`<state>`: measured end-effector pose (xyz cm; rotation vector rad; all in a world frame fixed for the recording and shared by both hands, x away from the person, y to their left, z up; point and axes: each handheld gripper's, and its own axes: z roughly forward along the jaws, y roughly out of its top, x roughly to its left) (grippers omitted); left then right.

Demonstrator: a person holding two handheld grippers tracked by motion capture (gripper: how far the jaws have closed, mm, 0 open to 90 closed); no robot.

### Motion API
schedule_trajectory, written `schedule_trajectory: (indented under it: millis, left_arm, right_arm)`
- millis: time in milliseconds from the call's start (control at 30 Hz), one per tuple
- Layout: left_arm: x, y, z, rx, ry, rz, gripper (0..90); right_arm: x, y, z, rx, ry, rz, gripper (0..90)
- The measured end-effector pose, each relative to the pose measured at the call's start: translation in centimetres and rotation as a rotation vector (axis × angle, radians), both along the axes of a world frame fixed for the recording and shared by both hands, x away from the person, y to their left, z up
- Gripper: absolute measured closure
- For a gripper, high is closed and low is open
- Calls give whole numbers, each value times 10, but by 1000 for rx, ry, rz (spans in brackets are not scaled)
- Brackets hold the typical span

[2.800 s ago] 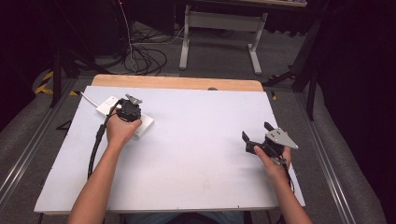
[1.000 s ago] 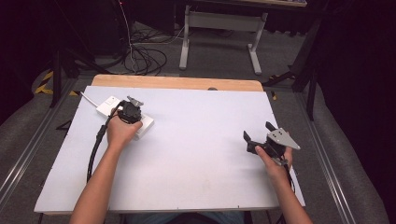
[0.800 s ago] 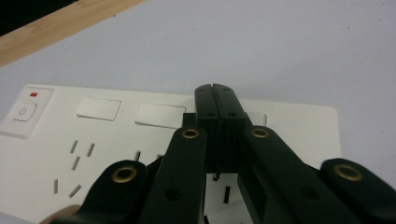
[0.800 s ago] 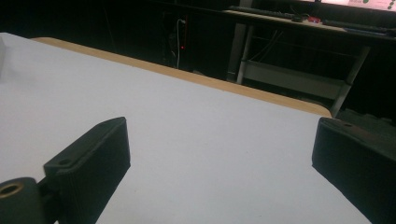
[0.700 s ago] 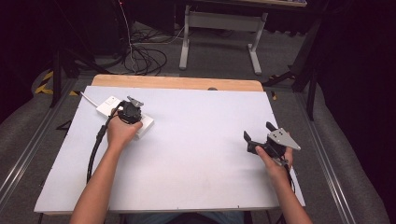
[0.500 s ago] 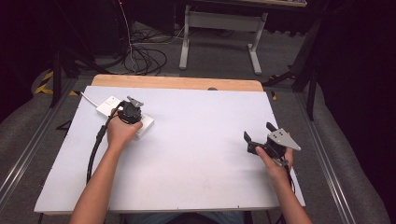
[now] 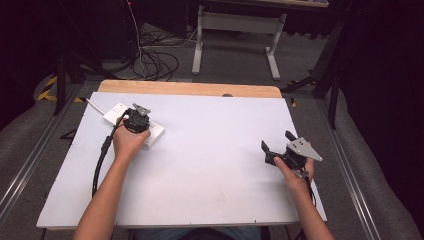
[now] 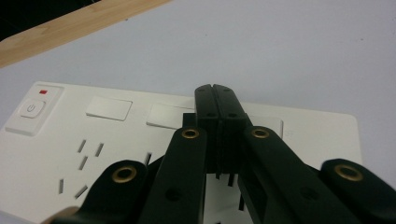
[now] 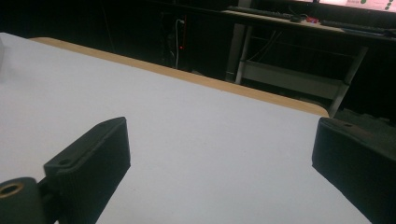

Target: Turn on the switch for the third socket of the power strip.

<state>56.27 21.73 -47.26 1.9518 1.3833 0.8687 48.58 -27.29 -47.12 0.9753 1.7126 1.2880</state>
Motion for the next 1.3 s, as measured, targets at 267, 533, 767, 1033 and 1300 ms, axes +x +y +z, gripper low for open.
schedule_trajectory:
  millis: [267, 533, 767, 1033, 1300]
  left_arm:
    - [-11, 13, 12, -104, -148, 23, 877]
    - [-23, 16, 18, -129, -210, 6, 813]
    - [-35, 7, 27, -126, -277, -42, 760]
    - [-37, 6, 29, -118, -298, -37, 685]
    - [-45, 9, 32, -109, -323, -19, 618]
  right_arm:
    - [0, 1, 0, -3, 2, 0, 47]
    - [1, 2, -1, -3, 0, 6, 48]
    - [2, 2, -1, -2, 0, 6, 49]
    - [2, 3, -1, -2, 1, 8, 49]
    - [2, 2, -1, -1, 1, 8, 49]
